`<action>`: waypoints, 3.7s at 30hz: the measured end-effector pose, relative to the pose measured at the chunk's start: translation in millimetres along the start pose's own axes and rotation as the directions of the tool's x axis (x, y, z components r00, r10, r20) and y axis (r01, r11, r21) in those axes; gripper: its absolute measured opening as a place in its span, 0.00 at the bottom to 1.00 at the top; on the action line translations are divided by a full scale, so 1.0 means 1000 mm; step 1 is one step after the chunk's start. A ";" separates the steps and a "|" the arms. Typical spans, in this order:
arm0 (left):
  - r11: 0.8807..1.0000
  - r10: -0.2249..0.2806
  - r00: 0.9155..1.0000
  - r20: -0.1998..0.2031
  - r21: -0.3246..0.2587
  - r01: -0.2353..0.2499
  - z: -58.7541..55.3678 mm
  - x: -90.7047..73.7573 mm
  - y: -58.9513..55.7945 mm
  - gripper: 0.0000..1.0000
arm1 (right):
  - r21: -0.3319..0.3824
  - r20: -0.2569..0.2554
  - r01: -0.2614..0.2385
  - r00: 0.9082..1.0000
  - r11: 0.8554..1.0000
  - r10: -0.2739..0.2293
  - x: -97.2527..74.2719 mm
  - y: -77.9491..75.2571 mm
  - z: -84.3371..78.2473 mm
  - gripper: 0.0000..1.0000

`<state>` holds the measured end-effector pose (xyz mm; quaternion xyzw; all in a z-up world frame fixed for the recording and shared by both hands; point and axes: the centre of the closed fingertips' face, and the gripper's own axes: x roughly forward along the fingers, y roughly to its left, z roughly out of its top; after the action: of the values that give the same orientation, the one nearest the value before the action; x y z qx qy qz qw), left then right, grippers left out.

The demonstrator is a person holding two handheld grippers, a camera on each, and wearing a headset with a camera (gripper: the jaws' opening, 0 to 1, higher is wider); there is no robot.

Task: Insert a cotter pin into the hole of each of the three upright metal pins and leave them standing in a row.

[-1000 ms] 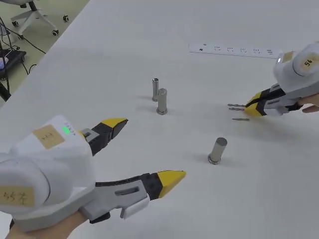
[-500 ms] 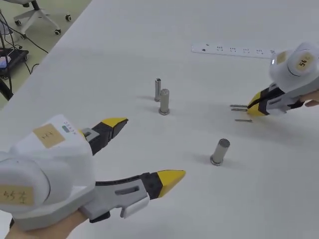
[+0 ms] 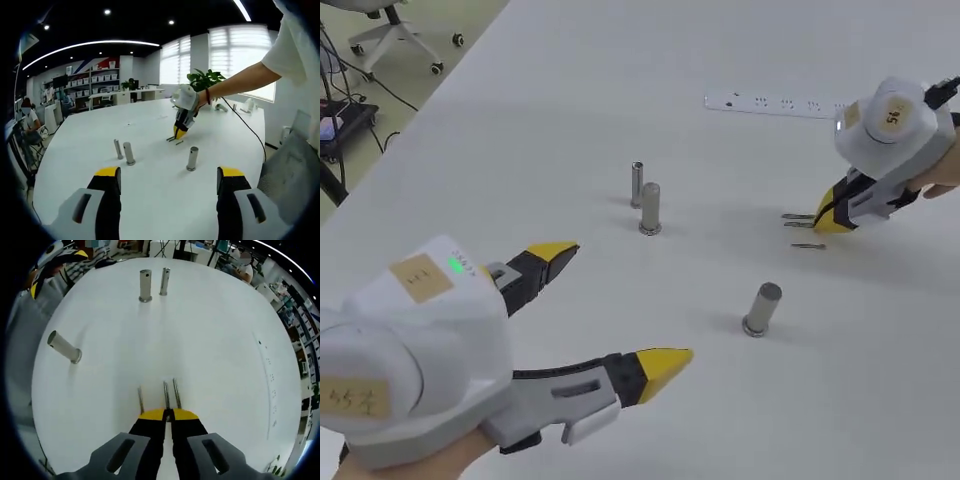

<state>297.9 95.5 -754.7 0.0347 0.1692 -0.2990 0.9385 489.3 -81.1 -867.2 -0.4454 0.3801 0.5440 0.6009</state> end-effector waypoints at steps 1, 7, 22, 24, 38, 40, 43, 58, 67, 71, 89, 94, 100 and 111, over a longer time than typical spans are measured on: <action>1.000 0.001 1.000 -0.001 0.001 -0.001 0.000 0.000 0.000 0.78 | 0.001 -0.006 -0.003 1.000 1.000 0.003 0.000 0.001 0.000 0.06; 1.000 -0.005 1.000 -0.006 -0.001 0.005 -0.001 0.000 0.000 0.77 | 0.001 -0.018 -0.004 1.000 1.000 0.004 -0.001 0.003 -0.001 0.04; 1.000 -0.030 1.000 -0.010 -0.001 0.030 0.000 0.002 -0.002 0.76 | -0.014 -0.021 0.028 0.999 0.999 -0.029 -0.006 -0.002 -0.004 0.02; 0.999 -0.032 0.999 -0.011 0.000 0.032 0.000 0.003 -0.003 0.76 | -0.011 -0.016 0.030 0.999 0.999 -0.030 -0.008 0.000 -0.004 0.02; 0.997 -0.080 0.997 -0.023 -0.014 0.079 0.012 0.011 -0.007 0.69 | -0.040 0.038 0.100 0.994 0.994 -0.098 -0.030 0.008 0.013 0.02; 0.996 -0.087 0.996 -0.020 -0.020 0.087 0.015 0.013 -0.009 0.67 | -0.038 0.056 0.117 0.992 0.992 -0.115 -0.037 0.012 0.019 0.02; 0.994 -0.102 0.995 -0.003 -0.046 0.102 0.021 0.014 -0.011 0.65 | -0.053 0.077 0.135 0.988 0.989 -0.130 -0.042 0.015 0.024 0.02; 0.956 -0.164 0.986 0.031 -0.243 0.166 0.031 0.018 -0.026 0.47 | -0.136 0.213 0.180 0.966 0.974 -0.148 -0.079 0.079 0.080 0.03; 0.923 -0.192 0.981 0.030 -0.335 0.191 0.030 0.023 -0.042 0.35 | -0.208 0.249 0.191 0.959 0.959 -0.137 -0.091 0.119 0.104 0.03; 0.901 -0.202 0.979 0.034 -0.386 0.200 0.030 0.026 -0.047 0.33 | -0.222 0.265 0.192 0.955 0.956 -0.130 -0.092 0.125 0.108 0.03; 0.835 -0.201 0.979 0.020 -0.519 0.182 0.019 0.036 -0.054 0.22 | -0.275 0.298 0.155 0.952 0.949 -0.069 -0.086 0.165 0.125 0.03; 0.827 -0.194 0.981 0.013 -0.535 0.171 0.015 0.037 -0.053 0.19 | -0.285 0.303 0.145 0.951 0.947 -0.054 -0.084 0.172 0.130 0.03; 0.801 -0.191 0.981 0.020 -0.575 0.167 0.013 0.035 -0.053 0.11 | -0.292 0.311 0.139 0.949 0.946 -0.043 -0.082 0.178 0.136 0.03; 0.795 -0.174 0.985 0.008 -0.588 0.145 0.006 0.034 -0.047 0.01 | -0.294 0.318 0.137 0.947 0.946 -0.039 -0.082 0.183 0.141 0.03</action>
<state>298.6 37.2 -759.1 -0.2640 0.2772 -0.3092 0.8706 294.0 28.8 -768.4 -0.4614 0.1703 0.6323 0.5986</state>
